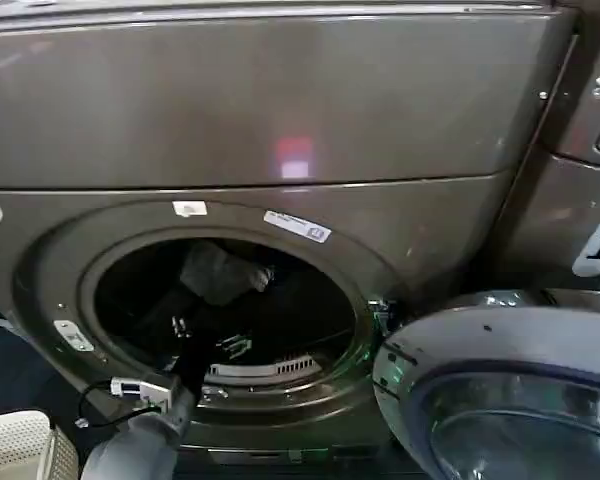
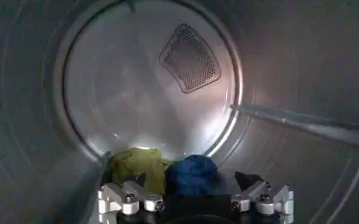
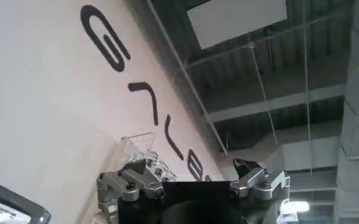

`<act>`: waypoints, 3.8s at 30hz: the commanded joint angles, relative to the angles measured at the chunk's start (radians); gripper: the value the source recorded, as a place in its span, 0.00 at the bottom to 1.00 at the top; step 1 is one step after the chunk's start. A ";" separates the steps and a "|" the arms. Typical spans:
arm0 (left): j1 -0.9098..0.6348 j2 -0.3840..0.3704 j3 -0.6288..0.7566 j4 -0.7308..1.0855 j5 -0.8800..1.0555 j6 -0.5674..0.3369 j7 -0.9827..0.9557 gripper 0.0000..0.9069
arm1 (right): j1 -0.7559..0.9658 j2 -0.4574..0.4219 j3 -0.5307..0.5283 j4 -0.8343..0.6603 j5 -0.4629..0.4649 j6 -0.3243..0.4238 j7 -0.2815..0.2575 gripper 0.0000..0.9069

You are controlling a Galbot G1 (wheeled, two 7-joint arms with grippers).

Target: Grasp the clothes from the dryer.

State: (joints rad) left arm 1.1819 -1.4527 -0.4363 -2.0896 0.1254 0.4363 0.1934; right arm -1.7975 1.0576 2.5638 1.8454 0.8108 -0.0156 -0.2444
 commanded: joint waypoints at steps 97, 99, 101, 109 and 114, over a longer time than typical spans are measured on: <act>-1.429 -0.094 1.077 2.017 0.647 -0.485 0.713 1.00 | 0.063 -0.011 -0.051 -0.031 -0.012 0.008 -0.021 1.00; -1.421 -0.093 1.075 2.020 0.638 -0.484 0.710 1.00 | 0.064 -0.012 -0.053 -0.031 -0.014 0.009 -0.022 1.00; -1.416 -0.092 1.068 2.019 0.622 -0.483 0.701 1.00 | 0.066 -0.011 -0.059 -0.028 -0.017 0.009 -0.022 1.00; -1.393 -0.103 1.030 2.017 0.560 -0.480 0.653 1.00 | 0.072 -0.010 -0.070 -0.020 -0.022 0.011 -0.023 1.00; -1.383 -0.105 1.030 2.018 0.545 -0.483 0.655 0.58 | 0.070 -0.008 -0.067 -0.029 -0.023 0.014 -0.026 1.00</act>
State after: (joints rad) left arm -0.2150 -1.5560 0.5972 -0.0778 0.7031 -0.0452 0.8646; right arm -1.7267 1.0491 2.4976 1.8189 0.7885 -0.0025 -0.2697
